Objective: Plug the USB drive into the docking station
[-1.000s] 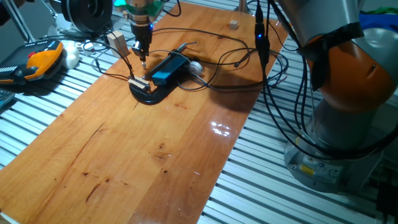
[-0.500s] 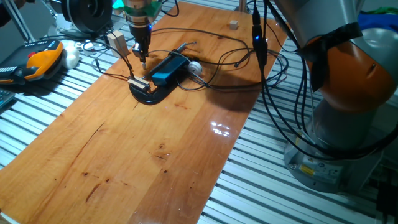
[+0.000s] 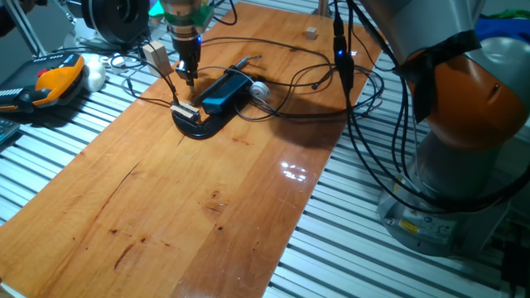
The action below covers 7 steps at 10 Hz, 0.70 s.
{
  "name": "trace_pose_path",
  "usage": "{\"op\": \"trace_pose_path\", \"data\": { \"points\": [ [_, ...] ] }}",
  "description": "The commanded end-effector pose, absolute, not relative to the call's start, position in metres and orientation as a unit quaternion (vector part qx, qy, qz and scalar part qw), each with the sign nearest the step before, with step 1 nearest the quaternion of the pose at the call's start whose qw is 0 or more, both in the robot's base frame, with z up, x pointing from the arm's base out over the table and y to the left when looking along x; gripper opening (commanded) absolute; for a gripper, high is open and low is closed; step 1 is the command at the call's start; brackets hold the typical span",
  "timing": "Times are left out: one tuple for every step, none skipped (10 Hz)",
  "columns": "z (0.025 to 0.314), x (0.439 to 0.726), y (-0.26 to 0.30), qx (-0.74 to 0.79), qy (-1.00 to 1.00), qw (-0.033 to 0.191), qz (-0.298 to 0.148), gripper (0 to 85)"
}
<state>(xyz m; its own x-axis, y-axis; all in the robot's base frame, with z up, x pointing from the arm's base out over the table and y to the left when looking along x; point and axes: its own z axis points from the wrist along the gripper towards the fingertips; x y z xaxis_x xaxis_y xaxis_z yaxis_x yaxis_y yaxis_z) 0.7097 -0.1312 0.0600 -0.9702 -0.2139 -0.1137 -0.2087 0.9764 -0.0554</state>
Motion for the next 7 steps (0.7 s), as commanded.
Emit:
{"op": "trace_pose_path", "data": {
  "points": [
    [0.0592,0.7099,-0.1311,-0.107,0.992,0.059,-0.022,34.0],
    [0.0583,0.7102,-0.1308,-0.108,0.992,0.058,-0.021,34.0],
    [0.057,0.7104,-0.1303,-0.108,0.992,0.058,-0.021,34.0],
    [0.0553,0.7109,-0.1299,-0.108,0.992,0.059,-0.021,34.0],
    [0.0536,0.7114,-0.1298,-0.108,0.992,0.059,-0.021,34.0],
    [0.0528,0.7115,-0.1297,-0.109,0.992,0.059,-0.021,34.0],
    [0.0524,0.7116,-0.1298,-0.11,0.992,0.059,-0.021,34.0]
  ]
}}
